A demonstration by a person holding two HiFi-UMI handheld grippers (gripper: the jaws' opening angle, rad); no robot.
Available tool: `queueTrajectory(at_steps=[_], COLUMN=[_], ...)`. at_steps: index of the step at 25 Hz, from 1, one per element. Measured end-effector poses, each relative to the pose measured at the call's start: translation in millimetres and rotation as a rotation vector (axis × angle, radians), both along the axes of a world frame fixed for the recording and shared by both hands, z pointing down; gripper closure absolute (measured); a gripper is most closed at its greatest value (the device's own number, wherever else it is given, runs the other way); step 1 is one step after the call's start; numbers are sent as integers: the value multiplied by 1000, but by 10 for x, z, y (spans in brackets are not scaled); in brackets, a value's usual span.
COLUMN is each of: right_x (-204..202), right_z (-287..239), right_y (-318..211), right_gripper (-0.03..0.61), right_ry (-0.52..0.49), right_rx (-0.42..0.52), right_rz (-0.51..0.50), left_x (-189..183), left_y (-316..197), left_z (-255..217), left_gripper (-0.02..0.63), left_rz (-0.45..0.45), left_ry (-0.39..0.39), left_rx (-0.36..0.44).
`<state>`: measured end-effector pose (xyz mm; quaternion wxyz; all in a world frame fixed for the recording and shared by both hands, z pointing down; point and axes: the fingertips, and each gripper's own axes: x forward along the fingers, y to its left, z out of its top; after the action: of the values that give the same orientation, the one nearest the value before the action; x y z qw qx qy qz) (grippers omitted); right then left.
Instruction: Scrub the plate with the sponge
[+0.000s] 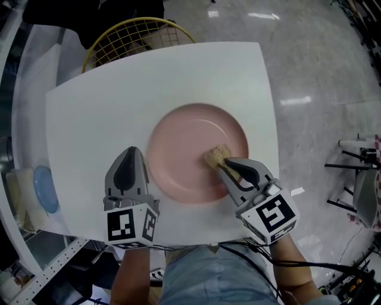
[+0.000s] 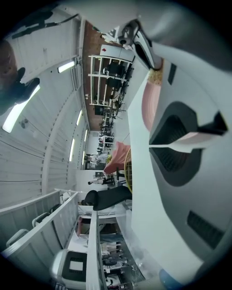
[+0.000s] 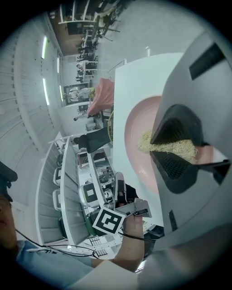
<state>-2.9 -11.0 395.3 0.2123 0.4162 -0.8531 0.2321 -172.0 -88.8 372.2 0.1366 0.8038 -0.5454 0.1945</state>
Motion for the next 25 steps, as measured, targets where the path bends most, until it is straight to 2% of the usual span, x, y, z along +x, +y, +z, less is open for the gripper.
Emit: queueTrajectory(at_steps=[4,7,13,18,21,25], right_x=[-7,15,34,8,49,125], right_z=[-269,-578,-1479,-2142,-2424,-2608], right_y=[28,56,85,241,298,412], right_gripper=[525,525,525,525,525,525], right_ry=[-27,-48,-73,-62,-54,-55], right_rx=[67,142,381,537,611,663], right_rz=[-5,-5,-18,-37,-31,-20], left_x=[89,166,240,348,405,417], left_y=[166,326,672,986,1141,1356], left_z=[-401,-800,-1635,-2205,-2423,-2521], left_gripper=[592,592,592,594,592,594], left_rz=[1,-5,-60,-101,-119,-147], left_ry=[13,14,-27,-40,-49,-66], left_rx=[79,168,371,489,541,564])
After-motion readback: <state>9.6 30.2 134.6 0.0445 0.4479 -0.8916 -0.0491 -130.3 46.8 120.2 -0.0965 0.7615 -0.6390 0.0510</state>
